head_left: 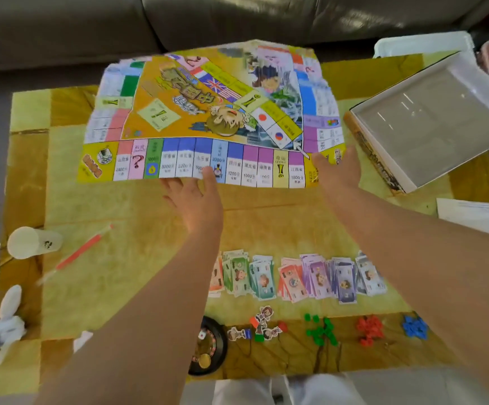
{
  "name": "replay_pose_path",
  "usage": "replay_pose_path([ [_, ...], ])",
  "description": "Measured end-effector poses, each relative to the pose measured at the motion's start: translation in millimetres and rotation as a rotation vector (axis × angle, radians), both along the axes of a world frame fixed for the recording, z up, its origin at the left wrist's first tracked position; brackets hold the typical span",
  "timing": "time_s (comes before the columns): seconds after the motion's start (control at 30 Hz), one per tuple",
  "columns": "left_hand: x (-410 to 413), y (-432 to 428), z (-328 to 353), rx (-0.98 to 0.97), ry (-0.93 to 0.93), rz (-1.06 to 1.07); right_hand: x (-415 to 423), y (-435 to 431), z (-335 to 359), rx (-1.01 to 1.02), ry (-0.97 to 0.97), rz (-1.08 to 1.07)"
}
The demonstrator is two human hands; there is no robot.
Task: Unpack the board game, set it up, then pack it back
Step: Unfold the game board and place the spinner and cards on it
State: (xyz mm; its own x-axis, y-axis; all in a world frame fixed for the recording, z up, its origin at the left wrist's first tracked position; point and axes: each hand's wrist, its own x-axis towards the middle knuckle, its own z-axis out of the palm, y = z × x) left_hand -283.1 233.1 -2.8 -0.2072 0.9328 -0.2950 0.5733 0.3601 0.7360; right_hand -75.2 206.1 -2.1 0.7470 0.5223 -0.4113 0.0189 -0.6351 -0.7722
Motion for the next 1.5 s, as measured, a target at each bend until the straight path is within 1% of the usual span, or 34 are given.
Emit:
replay_pose_path([
  [0.07, 2.6, -8.6, 0.7, -0.218, -0.177, 0.184, 1.3, -8.0, -9.8, -0.109, 0.022, 0.011],
  [0.13, 4.5, -11.6, 0.9, -0.396, -0.303, 0.405, 3.2, -14.2, -21.2, -0.161, 0.04, 0.015],
  [0.17, 3.7, -11.6, 0.6, -0.434, -0.365, 0.488, 4.2, -17.0, -25.2, -0.178, 0.041, 0.017],
  [0.2, 1.7, -11.4, -4.6, -0.432, -0.422, 0.549, 4.7, -19.9, -28.2, -0.191, 0.041, 0.02],
  [0.23, -1.1, -11.3, -10.7, -0.424, -0.445, 0.599, 5.6, -21.9, -33.2, -0.209, 0.04, 0.02],
  [0.3, -6.0, -11.6, -20.3, -0.418, -0.427, 0.638, 7.2, -25.3, -40.3, -0.244, 0.034, 0.018],
  [0.43, -10.7, -13.5, -34.4, -0.55, -0.427, 0.68, 7.6, -22.3, -49.2, -0.231, 0.079, -0.061],
  [0.47, -10.4, -14.5, -36.0, -0.577, -0.436, 0.691, 7.6, -19.9, -50.2, -0.236, 0.063, -0.075],
  [0.5, -10.1, -15.1, -38.0, -0.595, -0.437, 0.692, 8.8, -17.4, -51.3, -0.275, -0.006, -0.055],
  [0.6, -10.0, -19.1, -47.3, -0.635, -0.456, 0.679, 10.1, -12.2, -53.1, -0.45, -0.337, 0.161],
  [0.67, -10.7, -20.1, -53.2, -0.66, -0.44, 0.672, 6.8, -10.2, -54.8, -0.458, -0.412, 0.331],
  [0.77, -13.1, -21.7, -61.1, -0.68, -0.409, 0.653, -6.0, -8.3, -64.9, -0.472, -0.457, 0.637],
  [0.83, -16.4, -23.2, -65.2, -0.688, -0.402, 0.627, -16.8, -7.3, -72.1, -0.511, -0.443, 0.79],
  [0.9, -22.9, -25.0, -70.9, -0.699, -0.383, 0.599, -28.3, -7.6, -80.8, -0.607, -0.391, 0.88],
  [1.0, -33.1, -26.1, -81.2, -0.773, -0.387, 0.542, -37.9, -9.5, -88.6, -0.767, -0.361, 0.948],
  [1.1, -40.4, -26.9, -86.1, -0.906, -0.395, 0.456, -39.5, -9.7, -92.4, -0.851, -0.348, 0.978],
  [1.17, -46.6, -24.9, -87.6, -0.991, -0.317, 0.374, -39.9, -7.7, -94.6, -0.923, -0.316, 0.973],
  [1.23, -52.9, -19.7, -89.9, -1.039, -0.155, 0.206, -40.1, -5.1, -99.8, -0.98, -0.243, 0.968],
  [1.27, -55.5, -16.0, -91.7, -1.01, -0.06, 0.103, -39.4, -4.0, -105.2, -0.991, -0.193, 0.95],
  [1.3, -58.3, -8.9, -93.7, -0.939, 0.048, -0.005, -41.1, -0.4, -110.5, -0.97, -0.136, 0.911],
  [1.37, -59.1, 1.0, -94.2, -0.704, 0.285, -0.194, -45.2, 4.3, -118.9, -0.827, -0.075, 0.842],
  [1.4, -60.0, 8.7, -93.2, -0.585, 0.373, -0.264, -50.9, 9.2, -121.8, -0.725, -0.086, 0.815],
  [1.47, -60.9, 19.9, -95.0, -0.407, 0.456, -0.399, -62.3, 18.2, -121.6, -0.556, -0.131, 0.803],
  [1.5, -62.7, 27.1, -97.5, -0.378, 0.488, -0.5, -68.8, 24.0, -121.2, -0.522, -0.135, 0.818],
])
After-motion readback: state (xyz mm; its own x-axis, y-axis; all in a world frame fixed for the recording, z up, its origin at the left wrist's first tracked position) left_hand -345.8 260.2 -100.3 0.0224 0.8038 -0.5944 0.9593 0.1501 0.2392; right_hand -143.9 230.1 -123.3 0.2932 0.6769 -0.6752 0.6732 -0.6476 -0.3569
